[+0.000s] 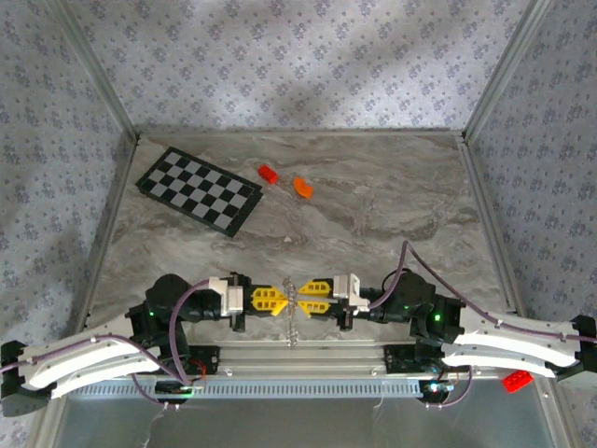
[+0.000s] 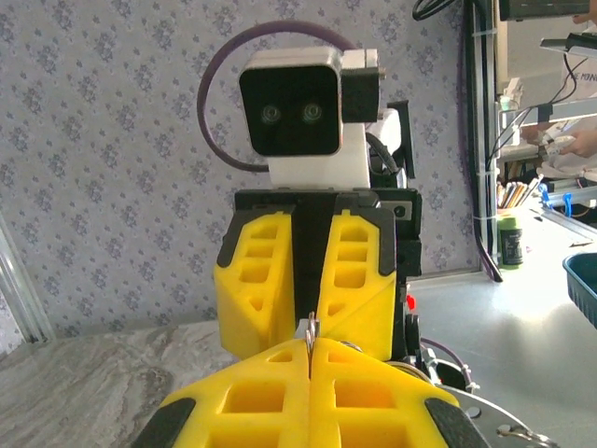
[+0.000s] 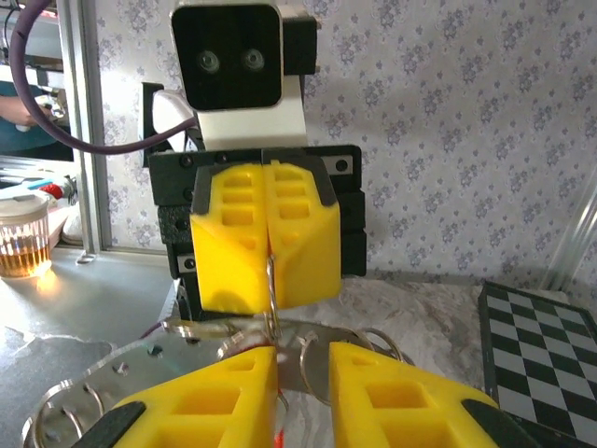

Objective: Put the keys on the keyring

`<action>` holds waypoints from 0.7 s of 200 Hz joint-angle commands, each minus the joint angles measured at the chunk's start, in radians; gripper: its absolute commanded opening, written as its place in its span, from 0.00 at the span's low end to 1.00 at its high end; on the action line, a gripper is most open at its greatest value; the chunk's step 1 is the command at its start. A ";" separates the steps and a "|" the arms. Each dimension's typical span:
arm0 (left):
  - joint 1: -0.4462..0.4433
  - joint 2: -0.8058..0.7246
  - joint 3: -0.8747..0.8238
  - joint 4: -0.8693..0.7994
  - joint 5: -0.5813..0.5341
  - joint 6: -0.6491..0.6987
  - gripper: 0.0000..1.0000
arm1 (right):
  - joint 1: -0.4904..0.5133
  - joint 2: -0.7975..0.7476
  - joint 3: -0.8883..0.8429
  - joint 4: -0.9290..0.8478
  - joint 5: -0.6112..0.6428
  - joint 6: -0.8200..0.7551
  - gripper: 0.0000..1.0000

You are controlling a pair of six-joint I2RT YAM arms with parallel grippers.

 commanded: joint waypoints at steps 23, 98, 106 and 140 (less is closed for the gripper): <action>0.000 0.007 0.039 0.040 0.000 -0.006 0.00 | 0.001 0.013 -0.015 0.074 -0.022 -0.001 0.23; 0.001 0.010 0.036 0.044 -0.011 -0.005 0.00 | -0.007 0.019 -0.024 0.084 -0.055 0.003 0.22; 0.000 0.010 0.036 0.044 -0.011 -0.004 0.00 | -0.007 0.015 -0.027 0.085 -0.056 0.003 0.23; 0.001 0.013 0.035 0.044 -0.008 -0.005 0.00 | -0.010 0.016 -0.027 0.083 -0.047 -0.001 0.17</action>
